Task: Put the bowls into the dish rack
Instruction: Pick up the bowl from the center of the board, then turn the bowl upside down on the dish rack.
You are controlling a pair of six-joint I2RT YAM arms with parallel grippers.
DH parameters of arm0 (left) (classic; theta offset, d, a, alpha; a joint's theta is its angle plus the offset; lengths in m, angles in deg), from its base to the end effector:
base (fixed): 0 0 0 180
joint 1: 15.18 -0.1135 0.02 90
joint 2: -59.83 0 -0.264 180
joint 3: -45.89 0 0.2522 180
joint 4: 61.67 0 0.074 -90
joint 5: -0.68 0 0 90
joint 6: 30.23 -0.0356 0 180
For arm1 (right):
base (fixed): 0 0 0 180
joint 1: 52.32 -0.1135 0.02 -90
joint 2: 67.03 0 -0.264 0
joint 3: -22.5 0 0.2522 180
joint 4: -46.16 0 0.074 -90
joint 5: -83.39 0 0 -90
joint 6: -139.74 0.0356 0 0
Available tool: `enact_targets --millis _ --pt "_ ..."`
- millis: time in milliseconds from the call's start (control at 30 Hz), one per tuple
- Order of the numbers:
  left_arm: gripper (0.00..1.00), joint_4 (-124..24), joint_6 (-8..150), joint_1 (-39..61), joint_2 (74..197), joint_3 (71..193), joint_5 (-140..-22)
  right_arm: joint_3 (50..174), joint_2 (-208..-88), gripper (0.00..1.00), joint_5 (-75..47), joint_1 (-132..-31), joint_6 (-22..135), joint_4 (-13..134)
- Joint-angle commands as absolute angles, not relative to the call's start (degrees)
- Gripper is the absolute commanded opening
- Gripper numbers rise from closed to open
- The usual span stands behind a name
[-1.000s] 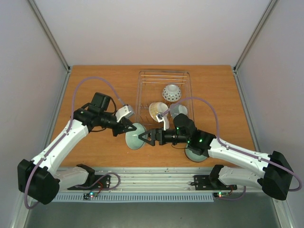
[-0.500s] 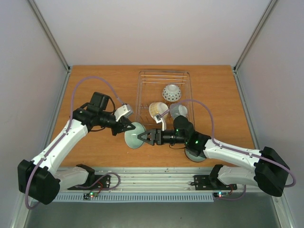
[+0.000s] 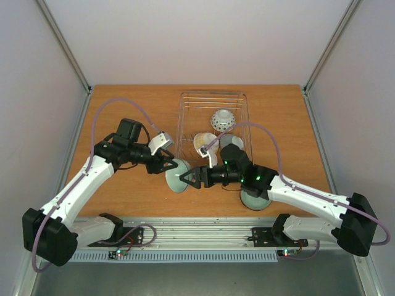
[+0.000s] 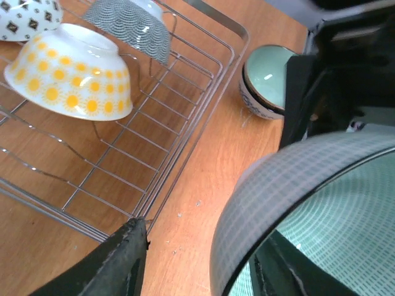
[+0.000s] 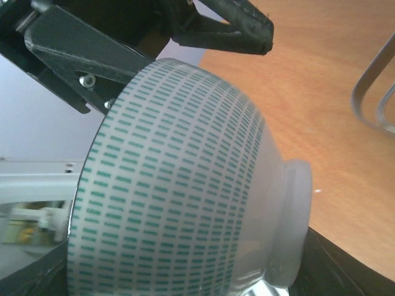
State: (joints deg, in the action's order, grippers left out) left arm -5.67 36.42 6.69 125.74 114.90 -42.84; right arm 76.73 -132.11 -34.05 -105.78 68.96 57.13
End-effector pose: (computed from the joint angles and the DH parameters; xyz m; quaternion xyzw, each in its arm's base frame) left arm 0.1978 -0.1072 0.2896 0.4508 0.7559 -0.3703 0.2971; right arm 0.1383 0.2142 0.2662 -0.3639 0.7297 0.4809 0.3222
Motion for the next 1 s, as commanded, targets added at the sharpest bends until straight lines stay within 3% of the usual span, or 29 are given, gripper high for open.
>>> enact_targets --millis 0,300,700,967 --pt "0.48 -10.58 38.88 6.62 123.49 114.47 -47.31 88.56 -129.04 0.01 -24.48 -106.00 53.93 76.66" --pt "0.52 -16.24 43.06 6.62 122.66 113.35 -64.55 109.66 -141.92 0.01 -0.63 -101.74 37.85 95.66" --pt "0.52 -16.23 42.31 6.53 122.77 111.04 -64.81 138.76 -172.01 0.01 14.60 -93.67 23.56 101.18" --pt "0.52 -16.44 41.74 6.53 123.71 110.15 -63.84 148.77 -185.25 0.01 17.93 -90.69 18.79 101.71"
